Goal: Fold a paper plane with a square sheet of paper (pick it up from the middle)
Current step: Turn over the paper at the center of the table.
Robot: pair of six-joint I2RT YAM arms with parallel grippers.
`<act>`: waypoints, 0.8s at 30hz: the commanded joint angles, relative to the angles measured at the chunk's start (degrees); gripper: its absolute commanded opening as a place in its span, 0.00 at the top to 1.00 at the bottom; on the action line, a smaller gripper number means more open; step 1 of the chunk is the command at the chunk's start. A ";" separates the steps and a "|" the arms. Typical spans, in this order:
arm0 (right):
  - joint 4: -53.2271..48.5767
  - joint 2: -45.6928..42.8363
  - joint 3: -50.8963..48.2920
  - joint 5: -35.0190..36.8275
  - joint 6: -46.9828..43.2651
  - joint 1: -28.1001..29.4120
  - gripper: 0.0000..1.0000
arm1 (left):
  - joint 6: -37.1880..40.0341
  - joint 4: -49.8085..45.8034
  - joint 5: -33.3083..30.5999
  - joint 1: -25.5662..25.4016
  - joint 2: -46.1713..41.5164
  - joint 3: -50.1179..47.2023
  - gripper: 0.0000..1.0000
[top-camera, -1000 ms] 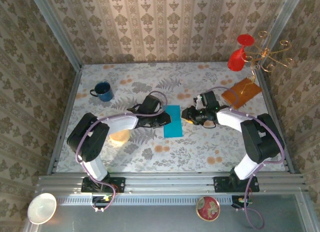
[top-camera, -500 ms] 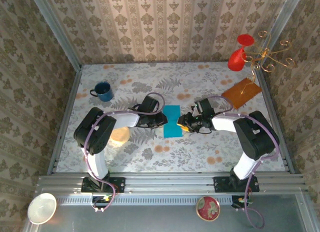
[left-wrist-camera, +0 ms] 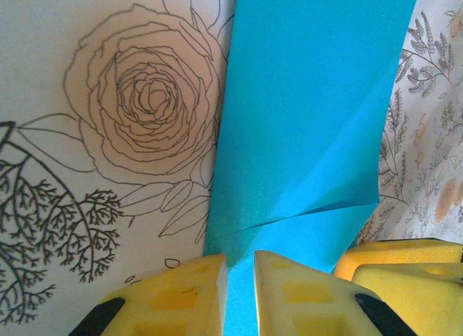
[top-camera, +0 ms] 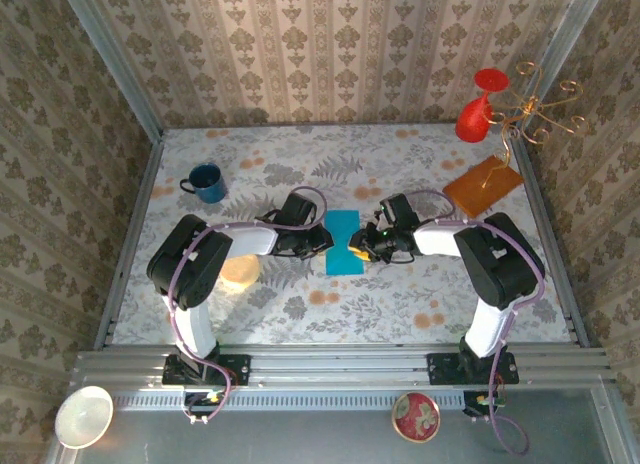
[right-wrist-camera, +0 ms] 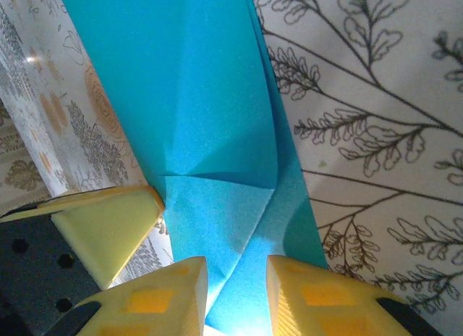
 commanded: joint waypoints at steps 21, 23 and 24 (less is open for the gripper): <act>8.75 4.37 -0.35 -1.81 2.53 1.63 0.79 | -0.99 -1.63 -0.65 0.96 -0.04 -1.71 0.81; 8.63 4.29 -0.54 -1.47 2.48 1.63 0.81 | -0.90 -1.72 -0.65 1.08 -0.35 -1.44 0.81; 8.73 4.23 -0.63 -1.28 2.36 1.63 0.82 | -0.90 -1.72 -0.57 1.15 -0.51 -1.37 0.80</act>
